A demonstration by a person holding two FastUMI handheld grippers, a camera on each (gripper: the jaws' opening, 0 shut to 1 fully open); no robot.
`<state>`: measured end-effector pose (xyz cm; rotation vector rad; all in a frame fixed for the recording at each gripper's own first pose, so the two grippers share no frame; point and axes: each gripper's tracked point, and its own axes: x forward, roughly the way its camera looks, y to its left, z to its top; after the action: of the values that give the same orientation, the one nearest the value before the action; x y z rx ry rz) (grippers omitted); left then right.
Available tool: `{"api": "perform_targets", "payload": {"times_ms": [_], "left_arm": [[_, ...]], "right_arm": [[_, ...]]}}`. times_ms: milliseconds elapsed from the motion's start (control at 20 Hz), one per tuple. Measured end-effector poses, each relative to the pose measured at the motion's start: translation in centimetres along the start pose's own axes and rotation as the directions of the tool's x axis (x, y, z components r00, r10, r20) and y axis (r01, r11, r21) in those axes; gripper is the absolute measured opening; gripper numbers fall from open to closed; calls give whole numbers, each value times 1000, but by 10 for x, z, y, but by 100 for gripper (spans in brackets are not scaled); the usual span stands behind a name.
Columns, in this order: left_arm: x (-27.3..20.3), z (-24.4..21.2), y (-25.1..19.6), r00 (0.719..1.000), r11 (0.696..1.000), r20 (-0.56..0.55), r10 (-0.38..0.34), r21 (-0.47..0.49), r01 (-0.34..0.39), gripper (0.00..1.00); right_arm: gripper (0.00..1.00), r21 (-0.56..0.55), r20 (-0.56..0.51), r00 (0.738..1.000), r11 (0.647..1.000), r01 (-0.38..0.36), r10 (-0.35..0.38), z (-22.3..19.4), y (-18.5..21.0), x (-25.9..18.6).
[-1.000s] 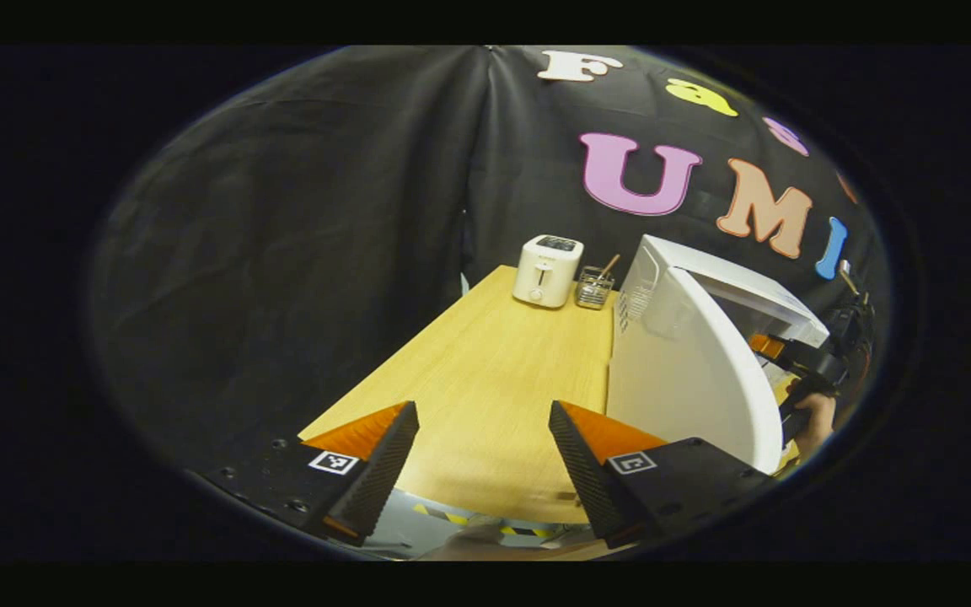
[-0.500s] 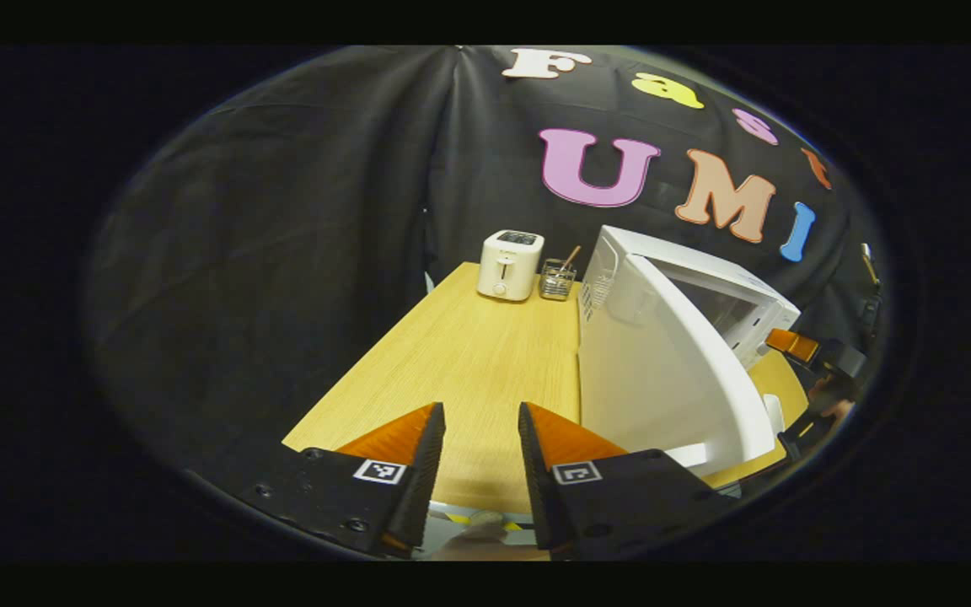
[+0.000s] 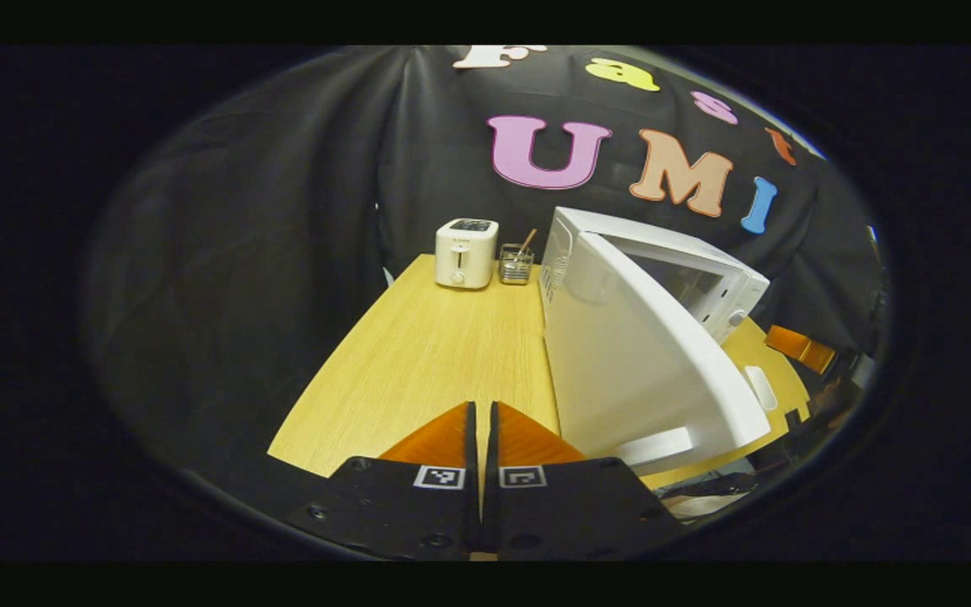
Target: Open the microwave oven with the left hand, put the food in, and close the microwave oven.
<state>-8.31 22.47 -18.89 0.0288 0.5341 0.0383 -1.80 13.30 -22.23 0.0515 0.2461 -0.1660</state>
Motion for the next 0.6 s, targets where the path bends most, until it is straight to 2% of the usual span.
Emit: {"api": "perform_targets", "payload": {"times_ms": [300, 600], "left_arm": [[-1, -2, -18, 999, 998, -3, -45, 39, 45, 1], [1, -3, -41, 997, 994, -16, -78, 72, 79, 1]], "right_arm": [[100, -21, -15, 1000, 1000, 18, -18, -14, -15, -20], [100, 17, -43, 998, 998, 56, -55, -18, -40, -26]]}}
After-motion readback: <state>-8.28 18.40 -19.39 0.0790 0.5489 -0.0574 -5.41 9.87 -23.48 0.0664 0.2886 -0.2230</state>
